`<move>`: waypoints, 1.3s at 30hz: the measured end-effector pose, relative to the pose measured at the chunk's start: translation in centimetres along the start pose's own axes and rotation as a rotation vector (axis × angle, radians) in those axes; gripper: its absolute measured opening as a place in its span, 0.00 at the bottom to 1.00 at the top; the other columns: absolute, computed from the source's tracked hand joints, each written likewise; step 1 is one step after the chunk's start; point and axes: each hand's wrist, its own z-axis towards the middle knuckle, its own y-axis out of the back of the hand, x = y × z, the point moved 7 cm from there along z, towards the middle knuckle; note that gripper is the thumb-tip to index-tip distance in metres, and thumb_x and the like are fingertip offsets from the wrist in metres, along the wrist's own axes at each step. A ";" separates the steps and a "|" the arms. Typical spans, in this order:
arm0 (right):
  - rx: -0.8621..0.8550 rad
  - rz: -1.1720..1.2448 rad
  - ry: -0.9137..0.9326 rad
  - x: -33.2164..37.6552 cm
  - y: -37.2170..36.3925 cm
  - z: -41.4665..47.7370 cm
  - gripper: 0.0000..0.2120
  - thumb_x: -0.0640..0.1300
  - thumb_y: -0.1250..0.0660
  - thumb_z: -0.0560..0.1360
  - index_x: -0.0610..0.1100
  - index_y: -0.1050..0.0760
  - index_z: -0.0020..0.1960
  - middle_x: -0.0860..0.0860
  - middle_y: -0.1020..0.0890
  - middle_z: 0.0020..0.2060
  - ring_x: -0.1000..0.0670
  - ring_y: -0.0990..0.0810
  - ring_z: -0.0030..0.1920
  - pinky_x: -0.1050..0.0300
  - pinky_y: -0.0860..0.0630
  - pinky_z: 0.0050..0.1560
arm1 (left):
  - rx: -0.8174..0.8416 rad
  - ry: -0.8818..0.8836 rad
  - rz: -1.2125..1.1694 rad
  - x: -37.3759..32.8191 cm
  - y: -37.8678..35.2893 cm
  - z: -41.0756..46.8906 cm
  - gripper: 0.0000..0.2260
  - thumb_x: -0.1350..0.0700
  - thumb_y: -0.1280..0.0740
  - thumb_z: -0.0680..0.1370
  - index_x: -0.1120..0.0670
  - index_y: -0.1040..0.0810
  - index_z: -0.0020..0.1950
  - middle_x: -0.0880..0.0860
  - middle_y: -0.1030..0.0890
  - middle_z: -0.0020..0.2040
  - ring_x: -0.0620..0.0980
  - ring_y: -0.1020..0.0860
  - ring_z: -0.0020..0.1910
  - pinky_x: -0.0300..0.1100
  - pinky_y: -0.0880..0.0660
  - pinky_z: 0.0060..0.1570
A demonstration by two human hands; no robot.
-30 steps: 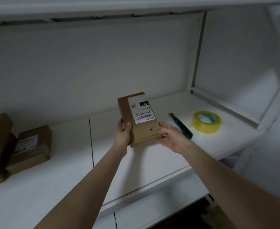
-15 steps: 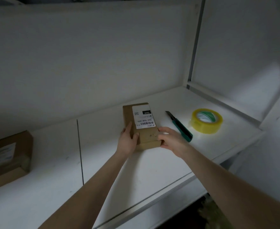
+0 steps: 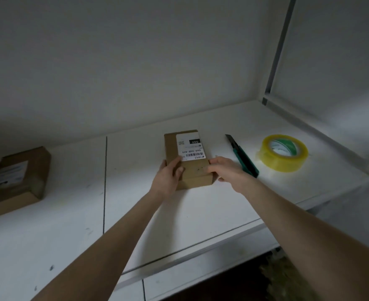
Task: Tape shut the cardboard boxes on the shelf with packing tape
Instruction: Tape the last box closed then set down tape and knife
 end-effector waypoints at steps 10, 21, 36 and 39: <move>0.050 0.077 -0.031 -0.3 0.0 0.6 0.10 0.37 0.35 0.77 0.38 0.22 0.57 0.49 0.23 0.38 0.54 0.25 0.38 0.66 0.30 0.37 | -0.167 -0.200 0.217 -4.9 0.2 -1.1 0.13 0.59 0.33 0.76 0.53 0.19 0.59 0.55 0.23 0.57 0.55 0.27 0.58 0.42 0.32 0.57; 0.081 0.082 -0.027 -0.8 0.1 1.2 0.10 0.39 0.34 0.78 0.36 0.23 0.57 0.50 0.24 0.36 0.55 0.26 0.37 0.65 0.29 0.39 | -0.029 -0.074 0.323 -6.3 0.2 0.5 0.09 0.51 0.31 0.75 0.47 0.18 0.54 0.52 0.25 0.58 0.52 0.26 0.59 0.43 0.28 0.55; 0.097 0.138 -0.058 -1.7 -0.1 2.6 0.03 0.38 0.32 0.75 0.44 0.23 0.44 0.48 0.21 0.39 0.51 0.23 0.43 0.61 0.25 0.49 | -0.007 -0.076 0.235 -5.9 0.1 0.9 0.07 0.58 0.31 0.74 0.53 0.14 0.47 0.54 0.18 0.50 0.51 0.22 0.52 0.41 0.26 0.51; 0.105 0.109 -0.052 -1.5 -0.2 2.6 0.04 0.36 0.34 0.74 0.44 0.23 0.44 0.48 0.22 0.37 0.52 0.24 0.40 0.61 0.25 0.47 | -0.010 -0.056 0.334 -6.6 -0.1 1.3 0.07 0.57 0.33 0.74 0.57 0.16 0.47 0.56 0.21 0.51 0.55 0.22 0.51 0.44 0.26 0.47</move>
